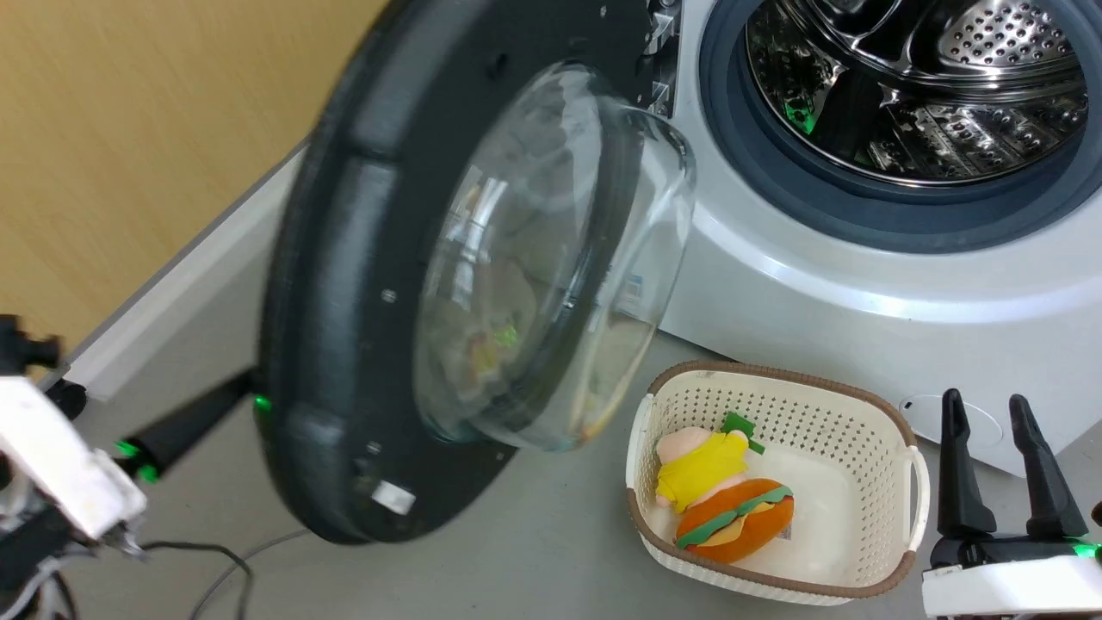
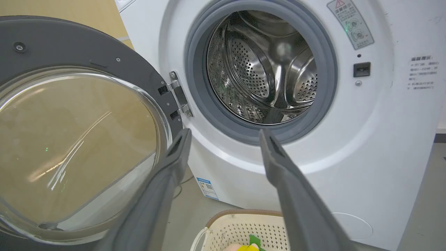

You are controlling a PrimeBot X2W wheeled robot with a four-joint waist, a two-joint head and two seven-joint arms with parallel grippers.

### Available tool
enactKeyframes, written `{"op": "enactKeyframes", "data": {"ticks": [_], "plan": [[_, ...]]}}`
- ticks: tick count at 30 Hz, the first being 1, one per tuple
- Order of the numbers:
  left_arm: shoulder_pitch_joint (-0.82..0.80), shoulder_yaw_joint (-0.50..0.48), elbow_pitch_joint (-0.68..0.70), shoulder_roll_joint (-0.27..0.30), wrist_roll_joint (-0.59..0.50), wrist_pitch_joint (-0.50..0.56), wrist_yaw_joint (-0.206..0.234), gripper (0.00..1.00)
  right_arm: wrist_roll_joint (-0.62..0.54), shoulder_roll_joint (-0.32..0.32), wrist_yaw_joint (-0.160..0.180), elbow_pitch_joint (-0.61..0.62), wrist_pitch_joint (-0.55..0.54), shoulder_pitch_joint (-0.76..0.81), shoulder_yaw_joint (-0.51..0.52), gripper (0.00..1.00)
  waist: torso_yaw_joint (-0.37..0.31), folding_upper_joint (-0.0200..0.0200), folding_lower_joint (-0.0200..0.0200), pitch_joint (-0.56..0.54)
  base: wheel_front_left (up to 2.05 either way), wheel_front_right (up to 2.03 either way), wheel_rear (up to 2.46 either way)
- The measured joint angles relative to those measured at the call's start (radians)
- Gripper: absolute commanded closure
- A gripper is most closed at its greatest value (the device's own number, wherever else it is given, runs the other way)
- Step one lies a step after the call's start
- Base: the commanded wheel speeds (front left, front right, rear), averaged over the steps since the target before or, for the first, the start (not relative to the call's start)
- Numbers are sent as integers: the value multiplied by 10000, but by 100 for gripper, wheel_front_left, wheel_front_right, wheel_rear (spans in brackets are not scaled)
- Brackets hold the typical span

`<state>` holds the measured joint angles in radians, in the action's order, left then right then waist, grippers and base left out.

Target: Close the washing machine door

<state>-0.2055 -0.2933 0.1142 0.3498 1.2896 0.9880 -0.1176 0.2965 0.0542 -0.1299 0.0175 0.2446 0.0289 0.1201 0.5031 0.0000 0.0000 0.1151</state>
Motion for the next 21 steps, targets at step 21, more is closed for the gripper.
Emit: {"op": "enactKeyframes", "data": {"ticks": [21], "plan": [[15, 4232, 1430, -2121, 493, -587, -84, 100, 165, -17, 0, 113, 127, -276, -52, 0, -2426, 0, 0, 199, 0, 0, 0]]}}
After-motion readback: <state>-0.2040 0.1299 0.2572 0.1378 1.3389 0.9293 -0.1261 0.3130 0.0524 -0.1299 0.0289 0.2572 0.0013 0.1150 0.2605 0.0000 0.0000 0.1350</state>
